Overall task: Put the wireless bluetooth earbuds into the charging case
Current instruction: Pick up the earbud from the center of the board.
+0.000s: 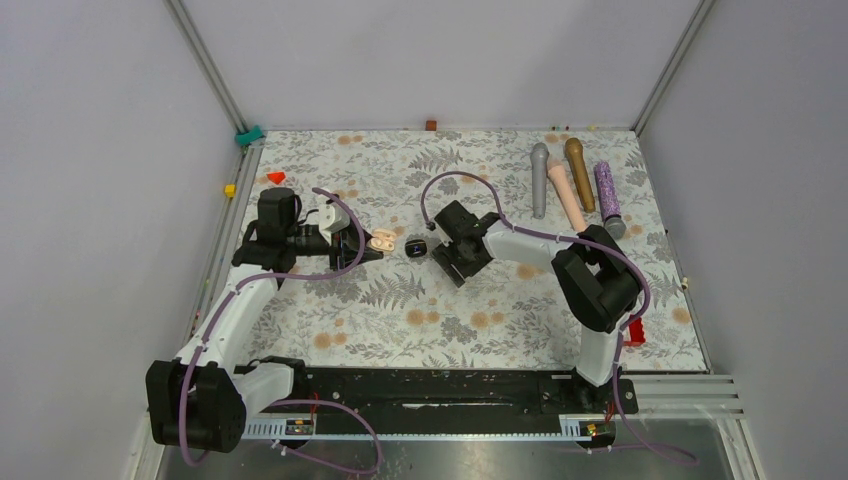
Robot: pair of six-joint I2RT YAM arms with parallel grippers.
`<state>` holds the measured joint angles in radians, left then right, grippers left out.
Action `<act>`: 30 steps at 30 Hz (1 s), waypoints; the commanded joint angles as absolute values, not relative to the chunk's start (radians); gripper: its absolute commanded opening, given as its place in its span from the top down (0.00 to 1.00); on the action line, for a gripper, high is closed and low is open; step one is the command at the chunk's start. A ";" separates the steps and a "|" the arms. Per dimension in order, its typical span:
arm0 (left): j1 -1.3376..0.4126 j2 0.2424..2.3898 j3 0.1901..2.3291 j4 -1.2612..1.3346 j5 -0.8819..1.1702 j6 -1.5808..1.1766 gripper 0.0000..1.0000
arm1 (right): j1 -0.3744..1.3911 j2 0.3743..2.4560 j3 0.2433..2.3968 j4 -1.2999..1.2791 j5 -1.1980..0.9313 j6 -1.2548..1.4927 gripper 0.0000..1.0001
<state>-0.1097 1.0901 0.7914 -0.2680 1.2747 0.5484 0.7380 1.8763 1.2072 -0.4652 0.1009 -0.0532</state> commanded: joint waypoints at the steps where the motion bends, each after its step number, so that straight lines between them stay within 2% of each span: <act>1: -0.104 1.068 0.792 -0.230 1.320 0.561 1.00 | 0.734 1.866 1.236 -0.483 0.170 -0.077 0.28; 10: -0.103 1.066 0.790 -0.229 1.322 0.563 1.00 | 0.669 1.847 1.243 -0.481 0.123 -0.058 0.29; 15: -0.101 1.066 0.789 -0.230 1.323 0.564 1.00 | 0.589 1.797 1.212 -0.445 -0.259 -0.039 0.33; 20: -0.101 1.068 0.790 -0.230 1.323 0.563 1.00 | 0.562 1.824 1.274 -0.501 -0.429 -0.096 0.32; 22: -0.101 1.068 0.791 -0.230 1.323 0.561 1.00 | 0.552 1.848 1.330 -0.567 -0.490 -0.168 0.31; 25: -0.101 1.069 0.790 -0.228 1.322 0.560 1.00 | 0.551 1.917 1.508 -0.801 -0.533 -0.382 0.30; 27: -0.101 1.074 0.792 -0.229 1.326 0.559 1.00 | 0.550 1.955 1.611 -0.940 -0.490 -0.536 0.30; 30: -0.100 1.078 0.793 -0.230 1.325 0.557 1.00 | 0.529 1.969 1.669 -1.007 -0.435 -0.744 0.26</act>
